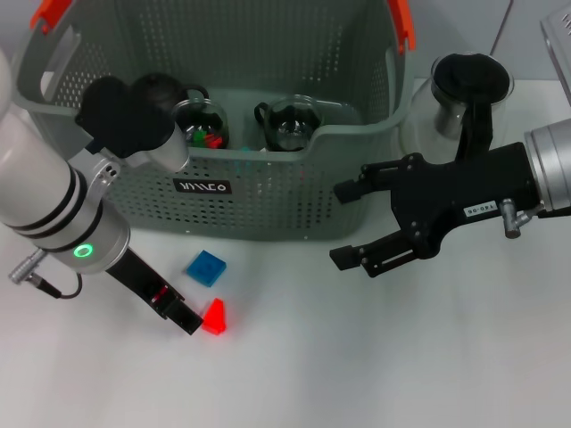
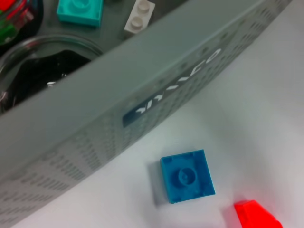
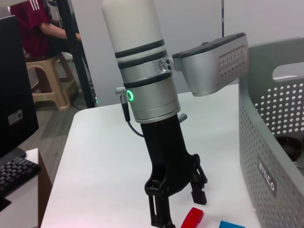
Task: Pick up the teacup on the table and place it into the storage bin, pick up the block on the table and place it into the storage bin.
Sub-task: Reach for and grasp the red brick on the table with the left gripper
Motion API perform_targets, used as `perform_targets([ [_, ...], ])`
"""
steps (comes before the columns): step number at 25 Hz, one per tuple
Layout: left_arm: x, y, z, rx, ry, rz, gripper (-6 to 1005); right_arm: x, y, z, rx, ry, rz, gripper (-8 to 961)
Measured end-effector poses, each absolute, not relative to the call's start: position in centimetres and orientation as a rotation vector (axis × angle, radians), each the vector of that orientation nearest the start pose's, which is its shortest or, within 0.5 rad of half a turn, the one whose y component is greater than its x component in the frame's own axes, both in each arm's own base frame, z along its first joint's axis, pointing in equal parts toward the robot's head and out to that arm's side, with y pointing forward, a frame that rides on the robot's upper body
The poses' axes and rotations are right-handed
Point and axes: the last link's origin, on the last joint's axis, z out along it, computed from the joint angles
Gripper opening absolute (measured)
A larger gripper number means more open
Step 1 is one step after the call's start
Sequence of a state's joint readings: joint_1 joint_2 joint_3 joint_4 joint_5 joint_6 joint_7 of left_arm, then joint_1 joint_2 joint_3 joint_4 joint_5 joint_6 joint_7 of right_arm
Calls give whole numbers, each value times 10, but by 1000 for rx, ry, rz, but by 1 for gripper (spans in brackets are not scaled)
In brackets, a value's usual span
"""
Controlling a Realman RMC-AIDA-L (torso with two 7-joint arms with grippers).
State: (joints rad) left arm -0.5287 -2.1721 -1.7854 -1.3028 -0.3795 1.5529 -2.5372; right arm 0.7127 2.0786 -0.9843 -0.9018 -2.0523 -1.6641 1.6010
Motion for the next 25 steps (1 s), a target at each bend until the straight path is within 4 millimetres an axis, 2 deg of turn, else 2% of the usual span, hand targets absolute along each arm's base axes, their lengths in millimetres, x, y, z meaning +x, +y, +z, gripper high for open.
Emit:
perform_targets([
  [25, -217, 334, -29, -2504, -970, 705, 891, 161, 355, -7, -3118, 226, 439, 948],
])
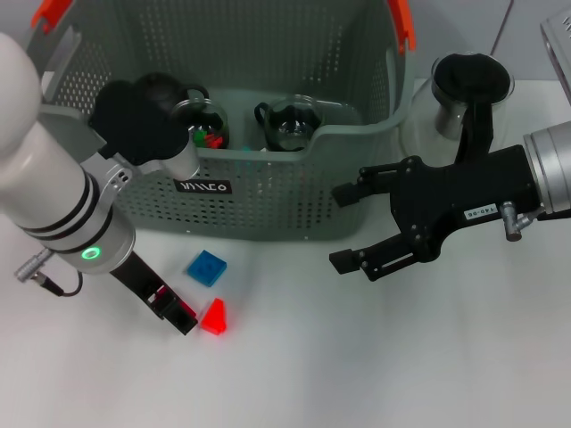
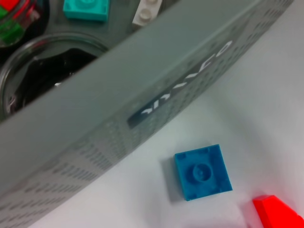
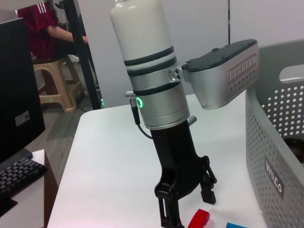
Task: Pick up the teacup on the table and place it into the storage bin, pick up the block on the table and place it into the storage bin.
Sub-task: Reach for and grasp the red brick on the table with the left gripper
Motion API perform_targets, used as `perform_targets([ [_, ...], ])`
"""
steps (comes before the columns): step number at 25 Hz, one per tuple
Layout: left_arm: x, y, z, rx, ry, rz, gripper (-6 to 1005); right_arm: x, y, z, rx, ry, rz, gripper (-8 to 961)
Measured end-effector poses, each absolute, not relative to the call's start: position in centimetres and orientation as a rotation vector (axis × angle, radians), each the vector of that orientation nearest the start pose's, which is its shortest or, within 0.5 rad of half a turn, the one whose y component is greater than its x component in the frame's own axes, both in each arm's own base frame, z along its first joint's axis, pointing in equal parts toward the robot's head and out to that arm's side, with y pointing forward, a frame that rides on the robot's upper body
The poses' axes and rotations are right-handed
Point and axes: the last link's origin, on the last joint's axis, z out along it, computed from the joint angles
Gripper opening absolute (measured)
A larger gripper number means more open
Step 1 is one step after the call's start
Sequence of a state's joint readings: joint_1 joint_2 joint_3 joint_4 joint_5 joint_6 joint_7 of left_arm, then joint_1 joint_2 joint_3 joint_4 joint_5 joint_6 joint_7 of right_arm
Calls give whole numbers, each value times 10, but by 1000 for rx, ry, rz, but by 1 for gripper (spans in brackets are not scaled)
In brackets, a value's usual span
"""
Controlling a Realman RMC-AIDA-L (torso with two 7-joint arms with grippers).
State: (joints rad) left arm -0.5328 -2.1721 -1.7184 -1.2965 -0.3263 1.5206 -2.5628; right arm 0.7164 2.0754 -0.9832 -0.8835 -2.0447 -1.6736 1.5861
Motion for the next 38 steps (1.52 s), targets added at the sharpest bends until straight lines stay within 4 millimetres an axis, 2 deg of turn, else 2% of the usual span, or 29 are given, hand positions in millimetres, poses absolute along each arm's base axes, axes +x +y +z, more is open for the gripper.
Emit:
perform_targets([
  [38, -219, 333, -37, -2507, -960, 729, 888, 162, 354, -9, -3123, 237, 445, 945],
])
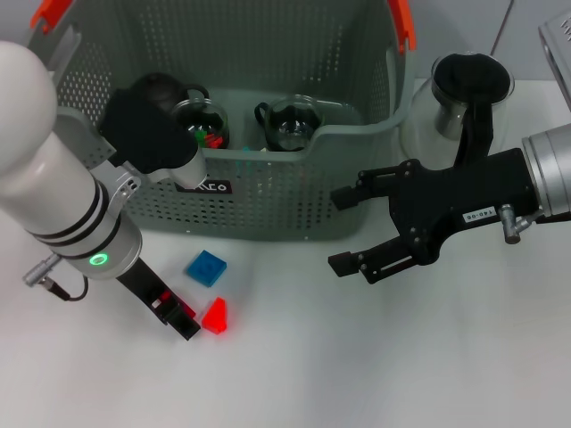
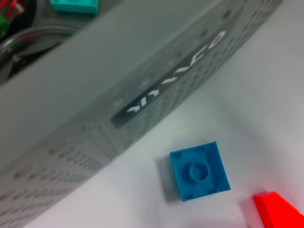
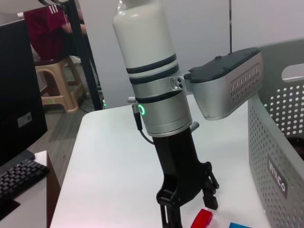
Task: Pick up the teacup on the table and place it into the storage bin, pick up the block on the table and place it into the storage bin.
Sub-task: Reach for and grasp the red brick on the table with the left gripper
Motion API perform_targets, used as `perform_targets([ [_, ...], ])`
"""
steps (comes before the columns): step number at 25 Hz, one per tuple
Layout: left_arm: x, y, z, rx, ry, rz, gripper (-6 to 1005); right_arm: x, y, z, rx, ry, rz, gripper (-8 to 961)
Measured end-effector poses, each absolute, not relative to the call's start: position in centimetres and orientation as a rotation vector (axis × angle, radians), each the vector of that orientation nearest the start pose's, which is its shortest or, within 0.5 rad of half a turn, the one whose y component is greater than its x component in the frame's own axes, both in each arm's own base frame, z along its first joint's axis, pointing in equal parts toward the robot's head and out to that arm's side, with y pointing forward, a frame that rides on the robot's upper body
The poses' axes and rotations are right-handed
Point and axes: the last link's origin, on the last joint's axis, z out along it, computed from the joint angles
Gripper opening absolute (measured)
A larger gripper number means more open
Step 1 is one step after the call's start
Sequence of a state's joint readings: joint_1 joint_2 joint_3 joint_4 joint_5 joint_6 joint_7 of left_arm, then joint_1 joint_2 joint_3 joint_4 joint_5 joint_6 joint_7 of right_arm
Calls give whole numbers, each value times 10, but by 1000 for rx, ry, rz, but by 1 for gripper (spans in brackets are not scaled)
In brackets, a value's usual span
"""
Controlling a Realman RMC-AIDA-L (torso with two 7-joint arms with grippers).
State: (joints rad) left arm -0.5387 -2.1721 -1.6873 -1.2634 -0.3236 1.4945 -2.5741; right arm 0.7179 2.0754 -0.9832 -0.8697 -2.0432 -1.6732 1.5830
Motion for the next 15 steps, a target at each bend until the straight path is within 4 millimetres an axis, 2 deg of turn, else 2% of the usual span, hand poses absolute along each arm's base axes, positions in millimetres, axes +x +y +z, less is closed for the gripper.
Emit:
perform_targets([
  [15, -216, 338, -40, -2507, -946, 745, 887, 164, 355, -9, -3116, 243, 443, 944],
])
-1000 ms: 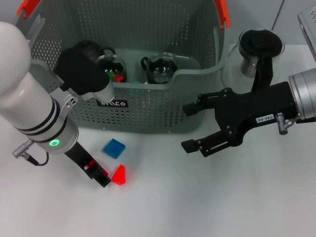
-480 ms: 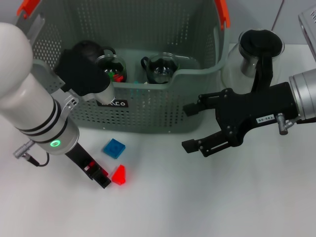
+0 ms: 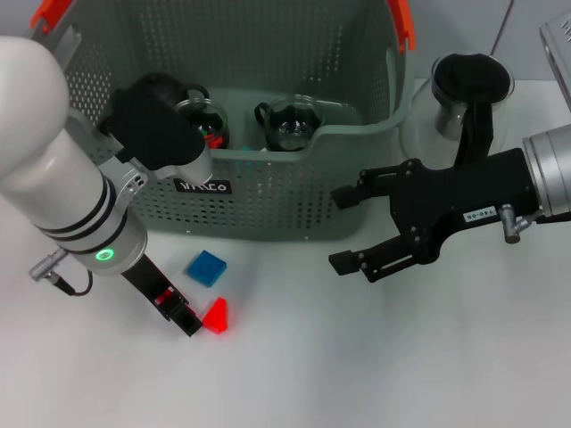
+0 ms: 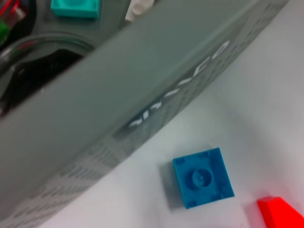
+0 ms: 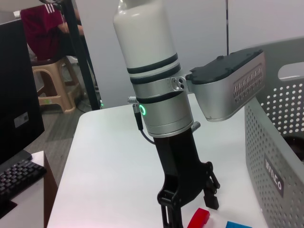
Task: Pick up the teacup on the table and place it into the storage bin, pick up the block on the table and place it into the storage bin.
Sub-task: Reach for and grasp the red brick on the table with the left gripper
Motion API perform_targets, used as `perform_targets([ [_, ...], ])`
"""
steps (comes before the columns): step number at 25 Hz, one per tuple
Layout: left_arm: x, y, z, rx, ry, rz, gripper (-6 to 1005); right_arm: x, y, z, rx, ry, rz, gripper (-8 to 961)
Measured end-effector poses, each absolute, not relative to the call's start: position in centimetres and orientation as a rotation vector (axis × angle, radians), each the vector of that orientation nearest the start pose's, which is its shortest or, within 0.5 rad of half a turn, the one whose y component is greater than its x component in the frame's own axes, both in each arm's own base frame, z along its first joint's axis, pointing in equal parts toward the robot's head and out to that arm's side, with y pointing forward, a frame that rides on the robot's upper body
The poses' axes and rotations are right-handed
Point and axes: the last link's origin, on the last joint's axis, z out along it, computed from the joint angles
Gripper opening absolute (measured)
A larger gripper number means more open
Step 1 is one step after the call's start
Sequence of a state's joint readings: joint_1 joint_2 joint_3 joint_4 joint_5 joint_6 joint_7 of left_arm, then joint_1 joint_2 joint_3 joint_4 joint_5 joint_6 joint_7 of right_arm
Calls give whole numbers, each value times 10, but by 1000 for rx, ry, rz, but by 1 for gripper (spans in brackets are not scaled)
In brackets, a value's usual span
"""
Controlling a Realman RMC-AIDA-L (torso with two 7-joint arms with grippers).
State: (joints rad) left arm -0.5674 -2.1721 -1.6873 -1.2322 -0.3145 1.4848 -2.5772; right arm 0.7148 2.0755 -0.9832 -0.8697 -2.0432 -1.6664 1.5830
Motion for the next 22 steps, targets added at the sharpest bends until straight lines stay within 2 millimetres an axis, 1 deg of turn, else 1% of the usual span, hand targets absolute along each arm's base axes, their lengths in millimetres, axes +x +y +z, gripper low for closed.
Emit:
perform_targets([
  [6, -215, 339, -40, -2509, -942, 749, 887, 164, 356, -8, -3109, 245, 442, 944],
  [13, -219, 339, -42, -2512, -958, 770, 752, 164, 356, -7, -3105, 235, 448, 944],
  [16, -217, 338, -41, -2519, -957, 768, 694, 164, 356, -7, -3105, 233, 453, 944],
  [17, -215, 339, -40, -2520, -949, 757, 675, 164, 356, -6, -3102, 235, 457, 944],
  [19, -210, 340, -36, -2520, -939, 736, 672, 164, 356, -6, -3100, 236, 460, 944],
  [22, -204, 341, -25, -2516, -953, 705, 668, 164, 357, -5, -3098, 237, 463, 945],
])
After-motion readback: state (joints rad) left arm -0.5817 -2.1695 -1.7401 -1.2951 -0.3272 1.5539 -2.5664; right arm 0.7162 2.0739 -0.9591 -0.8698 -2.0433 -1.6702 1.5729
